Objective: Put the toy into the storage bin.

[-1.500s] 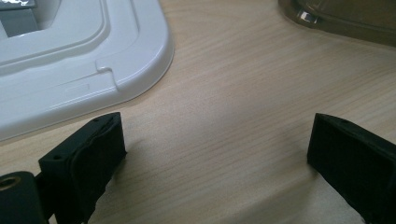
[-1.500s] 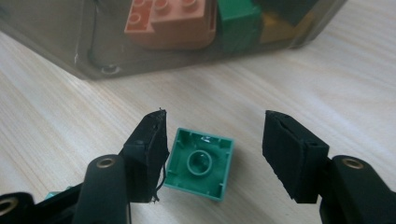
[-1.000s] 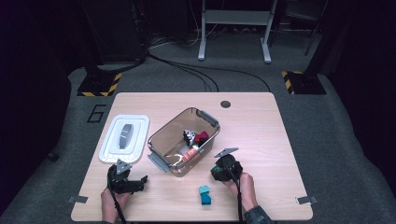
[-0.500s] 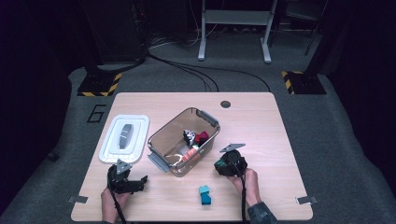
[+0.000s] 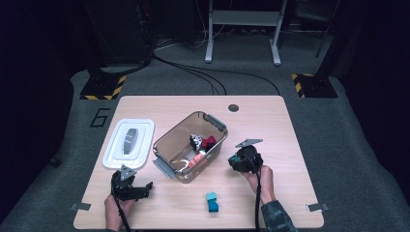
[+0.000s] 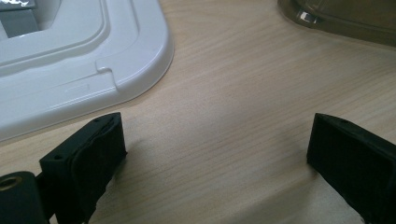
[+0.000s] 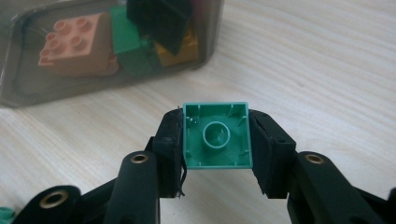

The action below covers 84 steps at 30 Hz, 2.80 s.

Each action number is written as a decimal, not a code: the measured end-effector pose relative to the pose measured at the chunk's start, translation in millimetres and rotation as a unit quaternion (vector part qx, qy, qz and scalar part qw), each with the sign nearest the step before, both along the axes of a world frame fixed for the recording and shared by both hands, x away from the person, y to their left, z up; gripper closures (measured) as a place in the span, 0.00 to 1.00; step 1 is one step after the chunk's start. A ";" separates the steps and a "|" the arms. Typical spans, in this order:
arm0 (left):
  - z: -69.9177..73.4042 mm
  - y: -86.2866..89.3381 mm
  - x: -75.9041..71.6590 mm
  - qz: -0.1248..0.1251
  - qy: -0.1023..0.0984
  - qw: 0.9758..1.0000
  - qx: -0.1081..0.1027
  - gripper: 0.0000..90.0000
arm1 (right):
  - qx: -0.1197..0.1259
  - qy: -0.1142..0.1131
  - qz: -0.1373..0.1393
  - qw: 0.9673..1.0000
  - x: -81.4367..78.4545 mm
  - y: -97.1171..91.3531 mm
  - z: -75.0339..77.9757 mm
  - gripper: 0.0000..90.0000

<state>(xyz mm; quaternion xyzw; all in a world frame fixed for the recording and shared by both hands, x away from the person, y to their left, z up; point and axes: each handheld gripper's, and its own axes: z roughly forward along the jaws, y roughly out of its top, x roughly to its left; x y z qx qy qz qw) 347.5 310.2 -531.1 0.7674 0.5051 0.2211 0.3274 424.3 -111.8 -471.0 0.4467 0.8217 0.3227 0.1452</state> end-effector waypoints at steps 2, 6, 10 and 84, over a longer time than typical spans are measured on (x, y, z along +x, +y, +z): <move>-0.1 0.0 0.0 0.000 0.000 1.000 -0.001 0.05 | 0.002 0.000 -0.005 1.000 3.1 -1.2 3.0 0.65; 0.0 0.0 0.0 0.000 0.000 1.000 0.000 0.05 | 0.002 -0.008 -0.008 1.000 10.7 -3.1 9.7 0.65; 0.0 0.0 0.0 0.000 0.000 1.000 0.000 0.05 | 0.005 -0.012 -0.012 1.000 19.0 -4.6 16.2 0.65; -0.2 -0.6 -0.3 0.003 0.001 1.000 -0.005 0.05 | -0.025 -0.035 0.071 0.997 49.1 66.6 84.4 0.64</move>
